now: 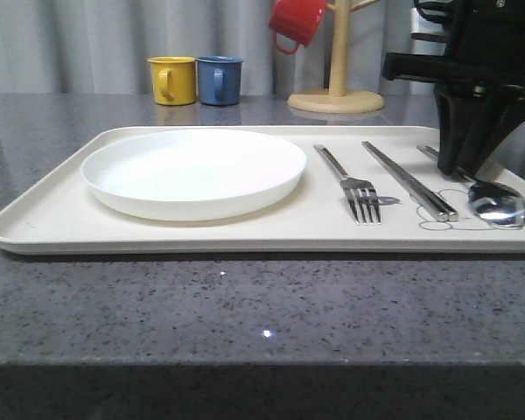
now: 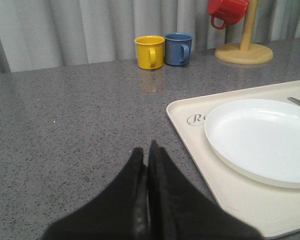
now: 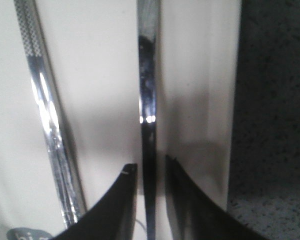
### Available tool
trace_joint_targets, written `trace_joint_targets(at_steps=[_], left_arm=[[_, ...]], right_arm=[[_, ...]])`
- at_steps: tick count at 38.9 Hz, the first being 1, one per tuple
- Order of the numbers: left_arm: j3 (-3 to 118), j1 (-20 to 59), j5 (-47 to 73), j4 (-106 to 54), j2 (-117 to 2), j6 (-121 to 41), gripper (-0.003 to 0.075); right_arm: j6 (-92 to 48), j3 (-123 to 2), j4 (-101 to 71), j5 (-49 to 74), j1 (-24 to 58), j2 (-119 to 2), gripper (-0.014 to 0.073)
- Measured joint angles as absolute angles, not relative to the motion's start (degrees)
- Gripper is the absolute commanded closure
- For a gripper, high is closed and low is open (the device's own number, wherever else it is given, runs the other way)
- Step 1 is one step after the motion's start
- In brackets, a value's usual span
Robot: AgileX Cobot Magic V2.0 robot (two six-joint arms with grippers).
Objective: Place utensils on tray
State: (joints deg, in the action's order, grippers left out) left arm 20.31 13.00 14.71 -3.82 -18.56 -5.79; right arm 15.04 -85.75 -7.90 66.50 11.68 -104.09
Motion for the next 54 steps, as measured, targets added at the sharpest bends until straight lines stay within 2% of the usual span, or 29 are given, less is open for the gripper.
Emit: trace_joint_targets(at_steps=[6,16,19,23,25,28,38,46,54], left_arm=[[20.3,13.0,14.7,-3.8,-18.6,-5.8,0.0738],[20.3,13.0,14.7,-3.8,-18.6,-5.8,0.0738],[20.3,13.0,14.7,-3.8,-18.6,-5.8,0.0738],[20.3,13.0,14.7,-3.8,-18.6,-5.8,0.0738],[20.3,13.0,14.7,-3.8,-18.6,-5.8,0.0738],[20.3,13.0,14.7,-3.8,-18.6,-5.8,0.0738],[20.3,13.0,14.7,-3.8,-18.6,-5.8,0.0738],[20.3,13.0,14.7,-3.8,-18.6,-5.8,0.0738],[20.3,13.0,14.7,-3.8,-18.6,-5.8,0.0738]], right_arm=[[15.1,-88.7,-8.0,68.1,11.7,-104.3,0.0261],[15.1,-101.3,-6.8,70.2,11.7,-102.8,0.0283],[14.8,-101.7,-6.4,70.5,11.7,-101.1,0.0354],[12.2,-101.0,-5.7,70.8,11.7,-97.1,0.0536],[10.9,-99.8,-5.6,70.9,11.7,-94.7,0.0596],[9.3,-97.1,-5.1,71.2,11.7,-90.3,0.0647],[7.9,-78.0,0.5,70.2,11.7,-72.8,0.0652],[5.8,-57.3,1.6,55.6,11.7,-56.8,0.0654],[4.1,-34.4,1.7,39.0,11.7,-35.3,0.0654]])
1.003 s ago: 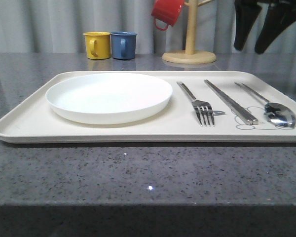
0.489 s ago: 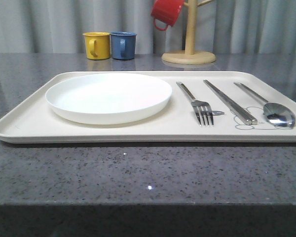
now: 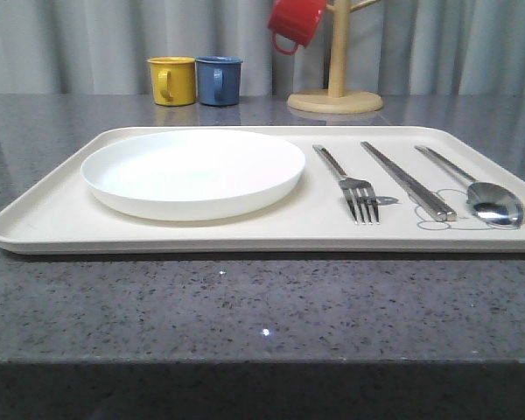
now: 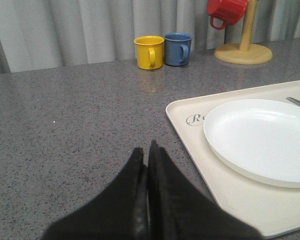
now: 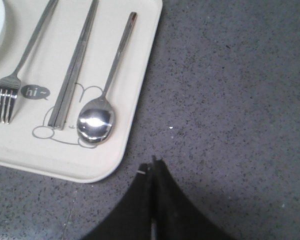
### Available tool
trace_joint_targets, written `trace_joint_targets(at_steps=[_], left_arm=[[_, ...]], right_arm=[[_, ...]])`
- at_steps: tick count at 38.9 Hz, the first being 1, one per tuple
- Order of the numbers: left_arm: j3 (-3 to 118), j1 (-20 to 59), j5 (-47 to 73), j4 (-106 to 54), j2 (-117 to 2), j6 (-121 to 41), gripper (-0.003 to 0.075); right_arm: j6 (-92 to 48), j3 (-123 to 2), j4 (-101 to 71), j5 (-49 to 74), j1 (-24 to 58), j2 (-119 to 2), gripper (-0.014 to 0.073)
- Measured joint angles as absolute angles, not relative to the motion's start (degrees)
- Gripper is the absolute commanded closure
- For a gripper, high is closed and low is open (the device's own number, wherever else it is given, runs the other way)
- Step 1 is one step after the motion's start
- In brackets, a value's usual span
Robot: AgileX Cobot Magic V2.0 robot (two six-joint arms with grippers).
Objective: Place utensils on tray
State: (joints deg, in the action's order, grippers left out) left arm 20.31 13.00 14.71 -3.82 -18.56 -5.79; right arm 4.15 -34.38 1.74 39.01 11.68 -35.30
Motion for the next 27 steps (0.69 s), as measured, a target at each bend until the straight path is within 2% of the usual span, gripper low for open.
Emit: trace_joint_targets(at_steps=[8,13,27], left_arm=[[20.3,13.0,14.7,-3.8,-18.6,-5.8,0.0738],[20.3,13.0,14.7,-3.8,-18.6,-5.8,0.0738],[20.3,13.0,14.7,-3.8,-18.6,-5.8,0.0738]], right_arm=[[4.0,-22.1,1.9,33.2,11.7,-14.5,0.0654],[4.0,-20.8,1.9,32.0,11.7,-6.2,0.0654],[3.9,-20.8,1.9,31.6,11.7,-2.9,0.0654]])
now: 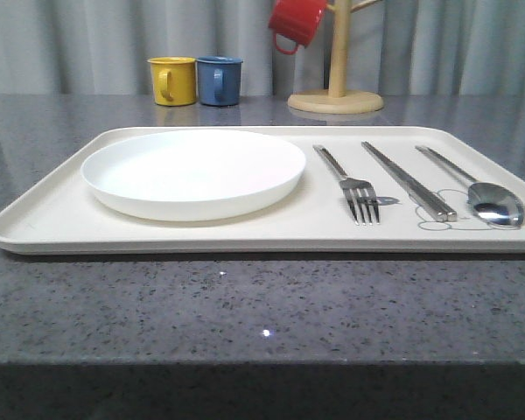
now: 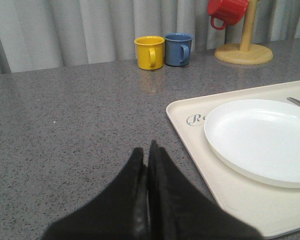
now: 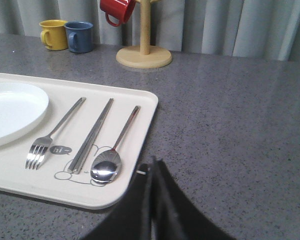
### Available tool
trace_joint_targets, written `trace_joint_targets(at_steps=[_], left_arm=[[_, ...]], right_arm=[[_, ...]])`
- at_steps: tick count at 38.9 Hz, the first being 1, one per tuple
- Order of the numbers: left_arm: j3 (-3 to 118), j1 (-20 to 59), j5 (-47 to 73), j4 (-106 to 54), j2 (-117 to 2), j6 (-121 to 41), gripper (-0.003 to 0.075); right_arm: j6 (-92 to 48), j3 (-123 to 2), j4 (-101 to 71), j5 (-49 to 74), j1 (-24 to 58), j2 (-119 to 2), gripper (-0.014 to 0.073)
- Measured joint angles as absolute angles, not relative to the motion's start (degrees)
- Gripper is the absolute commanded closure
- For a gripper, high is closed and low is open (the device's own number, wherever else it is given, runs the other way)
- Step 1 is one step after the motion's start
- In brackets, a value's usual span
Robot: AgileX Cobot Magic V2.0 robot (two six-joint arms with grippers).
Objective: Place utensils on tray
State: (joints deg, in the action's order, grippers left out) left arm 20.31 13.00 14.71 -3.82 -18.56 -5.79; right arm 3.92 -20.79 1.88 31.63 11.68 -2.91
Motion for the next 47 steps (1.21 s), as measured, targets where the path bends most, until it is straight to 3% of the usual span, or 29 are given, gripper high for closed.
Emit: trace_joint_targets(at_steps=[24,37,47], left_arm=[[18.3,12.4,13.9,-3.8,-16.9,-5.8,0.0738],[1.0,1.2,9.3,-3.8,-0.3,-5.8,0.0738],[-0.2,-0.5,8.6,-3.8,0.3,-5.8,0.0738]], right_arm=[[3.8,-20.8,1.9,31.6,11.7,-2.9,0.0654],[3.8,-20.8,1.9,31.6,11.7,-2.9,0.0654],[3.8,-20.8,1.9,31.6,11.7,-2.9,0.0654]])
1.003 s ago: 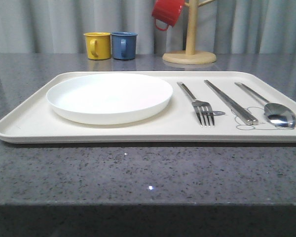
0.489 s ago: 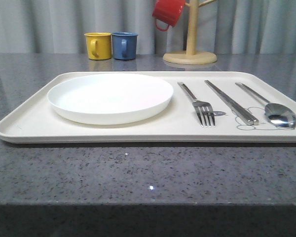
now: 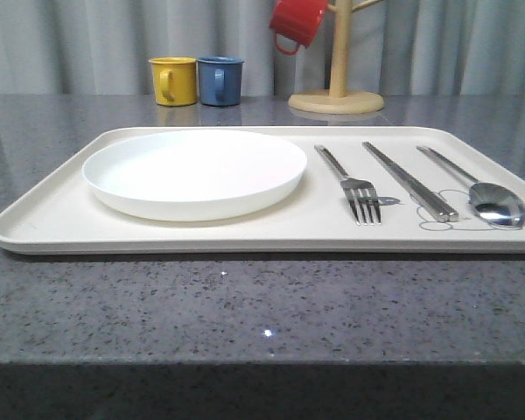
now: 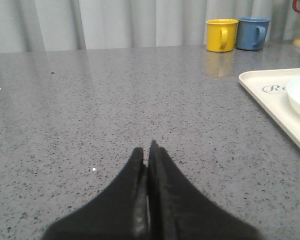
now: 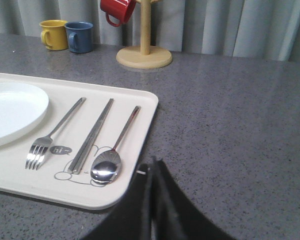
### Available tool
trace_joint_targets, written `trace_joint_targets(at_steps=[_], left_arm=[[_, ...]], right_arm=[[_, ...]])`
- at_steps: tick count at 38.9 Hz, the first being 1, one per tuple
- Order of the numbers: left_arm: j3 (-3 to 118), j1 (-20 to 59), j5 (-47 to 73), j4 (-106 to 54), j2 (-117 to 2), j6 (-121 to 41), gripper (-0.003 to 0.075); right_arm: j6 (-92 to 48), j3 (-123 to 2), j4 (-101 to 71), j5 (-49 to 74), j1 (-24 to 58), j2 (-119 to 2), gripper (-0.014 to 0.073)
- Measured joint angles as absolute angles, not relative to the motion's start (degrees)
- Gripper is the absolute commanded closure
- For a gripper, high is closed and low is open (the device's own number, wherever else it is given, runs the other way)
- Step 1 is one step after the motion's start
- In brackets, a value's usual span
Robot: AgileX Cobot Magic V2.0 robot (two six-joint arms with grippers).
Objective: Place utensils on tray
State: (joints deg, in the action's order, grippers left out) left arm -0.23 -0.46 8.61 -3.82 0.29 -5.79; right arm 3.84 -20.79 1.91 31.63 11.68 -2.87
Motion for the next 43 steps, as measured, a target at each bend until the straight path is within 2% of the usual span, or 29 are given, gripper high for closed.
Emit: trace_joint_targets(at_steps=[31,37,43], left_arm=[[-0.2,-0.5,8.6,-3.8,0.3,-5.8,0.0738],[-0.2,-0.5,8.6,-3.8,0.3,-5.8,0.0738],[-0.2,-0.5,8.6,-3.8,0.3,-5.8,0.0738]], right_arm=[[3.8,-19.9,2.7,30.7,11.4,-2.6,0.0654],[3.8,-11.6,3.3,23.6,5.2,0.0,0.0654],[3.8,-3.4,1.8,21.6,-2.8,0.5,0.0654]])
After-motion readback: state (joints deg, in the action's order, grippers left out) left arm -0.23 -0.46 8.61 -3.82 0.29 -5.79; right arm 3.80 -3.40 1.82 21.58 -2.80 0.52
